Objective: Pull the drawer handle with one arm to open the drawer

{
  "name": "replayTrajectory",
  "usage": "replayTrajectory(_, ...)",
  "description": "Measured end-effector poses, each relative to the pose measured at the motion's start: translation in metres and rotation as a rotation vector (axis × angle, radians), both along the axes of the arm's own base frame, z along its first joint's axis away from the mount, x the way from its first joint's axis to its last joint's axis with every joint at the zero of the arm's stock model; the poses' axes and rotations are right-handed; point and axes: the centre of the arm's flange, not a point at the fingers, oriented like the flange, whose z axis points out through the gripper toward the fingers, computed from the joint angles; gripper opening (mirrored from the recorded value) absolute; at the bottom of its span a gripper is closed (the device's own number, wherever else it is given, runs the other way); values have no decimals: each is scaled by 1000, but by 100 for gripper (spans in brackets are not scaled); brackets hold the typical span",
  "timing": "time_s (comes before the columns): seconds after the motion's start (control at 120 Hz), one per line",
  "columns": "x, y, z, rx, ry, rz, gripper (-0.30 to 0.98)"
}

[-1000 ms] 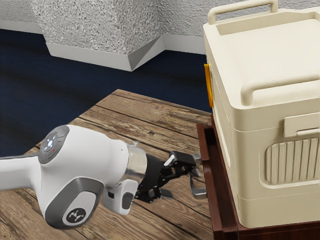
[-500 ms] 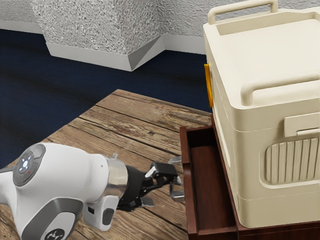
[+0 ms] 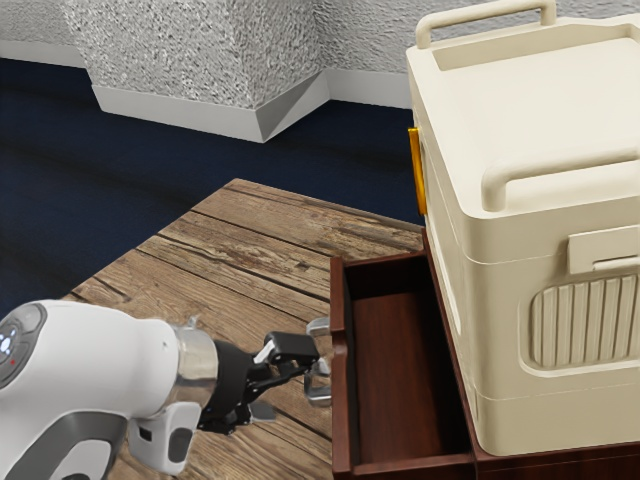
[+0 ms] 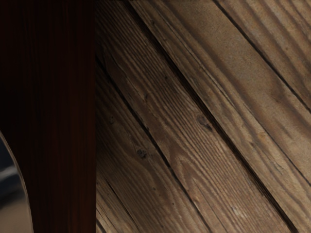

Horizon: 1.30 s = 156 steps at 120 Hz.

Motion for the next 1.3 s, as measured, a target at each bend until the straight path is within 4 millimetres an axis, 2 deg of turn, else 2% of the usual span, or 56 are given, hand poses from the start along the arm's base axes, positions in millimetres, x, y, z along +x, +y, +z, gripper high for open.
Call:
replayTrajectory(0.525,-21,33,-2,0,24,79,69)
replayTrajectory(0.7,-23,40,0,-10,25,95,67)
replayTrajectory(1.3,-26,41,25,-30,-25,96,67)
